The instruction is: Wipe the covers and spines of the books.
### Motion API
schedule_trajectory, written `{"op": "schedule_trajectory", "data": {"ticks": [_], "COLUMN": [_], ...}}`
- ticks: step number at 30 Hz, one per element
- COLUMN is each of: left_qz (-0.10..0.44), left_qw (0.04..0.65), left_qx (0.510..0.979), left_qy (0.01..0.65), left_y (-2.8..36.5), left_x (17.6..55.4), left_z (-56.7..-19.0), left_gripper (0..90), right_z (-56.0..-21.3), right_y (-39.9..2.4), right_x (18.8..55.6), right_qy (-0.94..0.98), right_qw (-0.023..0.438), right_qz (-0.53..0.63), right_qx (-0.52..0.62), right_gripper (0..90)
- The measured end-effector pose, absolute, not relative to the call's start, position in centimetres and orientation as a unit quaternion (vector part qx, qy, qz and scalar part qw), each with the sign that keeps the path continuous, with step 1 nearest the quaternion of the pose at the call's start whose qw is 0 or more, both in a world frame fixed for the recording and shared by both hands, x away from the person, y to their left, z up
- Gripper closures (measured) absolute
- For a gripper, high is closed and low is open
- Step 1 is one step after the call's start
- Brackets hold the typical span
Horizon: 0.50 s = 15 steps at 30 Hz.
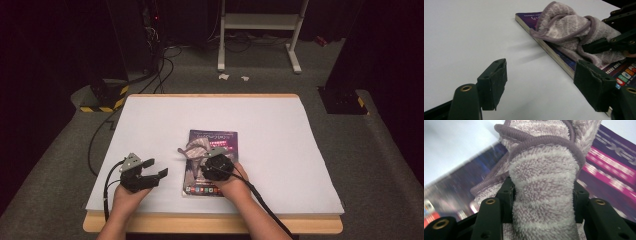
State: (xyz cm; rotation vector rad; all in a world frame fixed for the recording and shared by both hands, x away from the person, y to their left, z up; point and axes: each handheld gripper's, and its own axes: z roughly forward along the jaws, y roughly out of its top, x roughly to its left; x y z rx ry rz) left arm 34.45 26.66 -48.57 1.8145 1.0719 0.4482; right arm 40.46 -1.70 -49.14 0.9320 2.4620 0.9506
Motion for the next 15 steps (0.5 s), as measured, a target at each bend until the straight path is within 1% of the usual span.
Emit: {"op": "schedule_trajectory", "data": {"ticks": [6, 15], "left_qz": [0.183, 0.183], "left_qw": [0.474, 0.471], "left_qx": [0.742, 0.745], "left_qy": [0.438, 0.435], "left_y": [26.7, 26.6], "left_x": [34.5, 34.4], "left_z": [-48.6, -48.6], "left_gripper": [27.2, 27.4], "right_z": [-49.2, -49.2], "right_y": [1.0, -0.1], "right_x": [40.7, 40.8], "right_qy": [0.872, 0.866], "right_qw": [0.165, 0.162], "right_qz": [0.338, 0.343], "right_qx": [0.314, 0.327], "right_gripper": [50.8, 50.1]}}
